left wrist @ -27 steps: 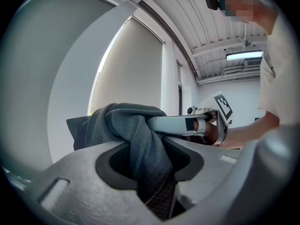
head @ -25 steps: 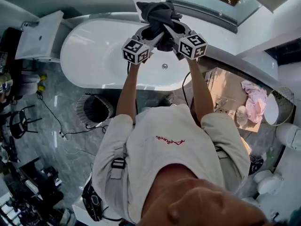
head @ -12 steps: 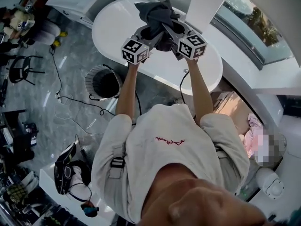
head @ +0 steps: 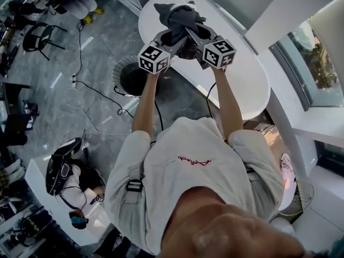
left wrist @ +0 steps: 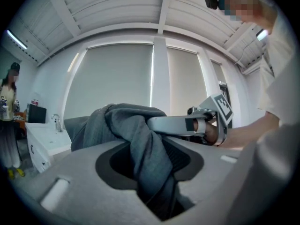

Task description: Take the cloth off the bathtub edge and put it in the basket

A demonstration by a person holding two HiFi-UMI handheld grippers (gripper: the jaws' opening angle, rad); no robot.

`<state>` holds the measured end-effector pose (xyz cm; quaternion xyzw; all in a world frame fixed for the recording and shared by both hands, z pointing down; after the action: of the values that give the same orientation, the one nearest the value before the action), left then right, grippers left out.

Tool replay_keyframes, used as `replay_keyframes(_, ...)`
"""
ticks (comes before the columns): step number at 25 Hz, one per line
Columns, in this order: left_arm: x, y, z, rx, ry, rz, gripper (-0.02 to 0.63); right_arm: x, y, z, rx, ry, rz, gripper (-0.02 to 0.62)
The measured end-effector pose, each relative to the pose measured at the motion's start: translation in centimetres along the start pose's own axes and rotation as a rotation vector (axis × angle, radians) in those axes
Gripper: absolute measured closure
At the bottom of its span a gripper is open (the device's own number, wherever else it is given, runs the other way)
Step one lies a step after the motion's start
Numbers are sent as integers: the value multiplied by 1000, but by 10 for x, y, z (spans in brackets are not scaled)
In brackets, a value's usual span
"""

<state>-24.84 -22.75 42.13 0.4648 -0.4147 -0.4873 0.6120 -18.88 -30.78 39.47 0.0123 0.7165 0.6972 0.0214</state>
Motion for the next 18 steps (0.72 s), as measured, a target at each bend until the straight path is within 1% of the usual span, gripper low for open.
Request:
replay_keyframes(3, -38, -1, 21, -6, -66, -19, 443, 35, 2, 28, -1, -70, 3, 517)
replay_keyframes(7, -87, 0, 47, -16, -180, -51, 443, 80, 7, 64, -2, -191, 12, 517)
replay_keyframes(10, -118, 2, 65, -17, -257, -61, 443, 110, 12, 87, 5, -265, 15, 517)
replay_keyframes(14, -173, -6, 88, -20, -392, -85, 443, 158, 9, 130, 13, -406, 13, 517)
replay_keyframes(18, -217, -12, 102, -28, -514, -109, 443, 196, 7, 166, 23, -527, 11, 517)
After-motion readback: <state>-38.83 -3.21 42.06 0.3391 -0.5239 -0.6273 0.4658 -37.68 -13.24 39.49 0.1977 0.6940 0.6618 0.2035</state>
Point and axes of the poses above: the fingertips, and each gripper's own axes: x forward along the fingers, z to its left, y out of its underside, the point moved 6 cm from there along -x, backward along the fingers, and after that the axes turned 10 degrees about -x, right-handed, at the moved point
